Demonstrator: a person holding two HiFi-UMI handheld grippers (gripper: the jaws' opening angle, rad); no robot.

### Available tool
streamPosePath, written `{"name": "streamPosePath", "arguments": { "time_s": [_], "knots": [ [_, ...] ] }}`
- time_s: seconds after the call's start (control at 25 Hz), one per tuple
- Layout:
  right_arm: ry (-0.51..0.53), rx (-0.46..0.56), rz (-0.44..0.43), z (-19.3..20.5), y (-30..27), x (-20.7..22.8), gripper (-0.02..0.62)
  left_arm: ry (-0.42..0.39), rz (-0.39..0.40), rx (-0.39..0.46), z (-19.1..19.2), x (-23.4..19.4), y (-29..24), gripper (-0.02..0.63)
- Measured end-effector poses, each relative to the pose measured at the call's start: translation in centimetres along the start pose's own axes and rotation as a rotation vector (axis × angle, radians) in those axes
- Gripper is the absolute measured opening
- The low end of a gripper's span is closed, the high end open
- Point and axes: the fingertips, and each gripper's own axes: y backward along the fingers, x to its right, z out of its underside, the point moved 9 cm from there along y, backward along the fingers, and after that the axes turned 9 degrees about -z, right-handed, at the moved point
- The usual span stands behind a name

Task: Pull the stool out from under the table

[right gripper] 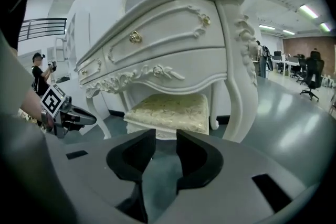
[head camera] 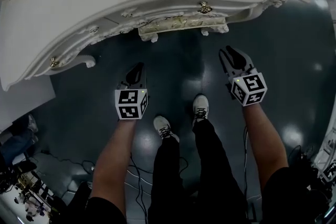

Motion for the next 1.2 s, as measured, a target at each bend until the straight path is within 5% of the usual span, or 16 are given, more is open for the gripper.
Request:
{"name": "streamPosePath", "arguments": {
  "time_s": [0.48, 0.68, 0.92, 1.2],
  "knots": [
    [0.037, -0.053, 0.109, 6.2, -8.2, 8.5, 0.213, 0.043, -0.057, 0.004, 4.6, -2.8, -10.3, 0.204],
    [0.067, -0.069, 0.132, 7.5, -11.2, 10.3, 0.253, -0.006, -0.087, 0.031, 5.7, -3.1, -14.1, 0.209],
    [0.091, -0.106, 0.139, 9.0, -13.9, 12.3, 0.282, 0.030, -0.097, 0.069, 5.6, -3.9, -17.6, 0.215],
    [0.133, -0.109, 0.131, 9.1, -15.3, 13.1, 0.282, -0.048, -0.084, 0.089, 5.4, -3.3, -20.4, 0.221]
  ]
}}
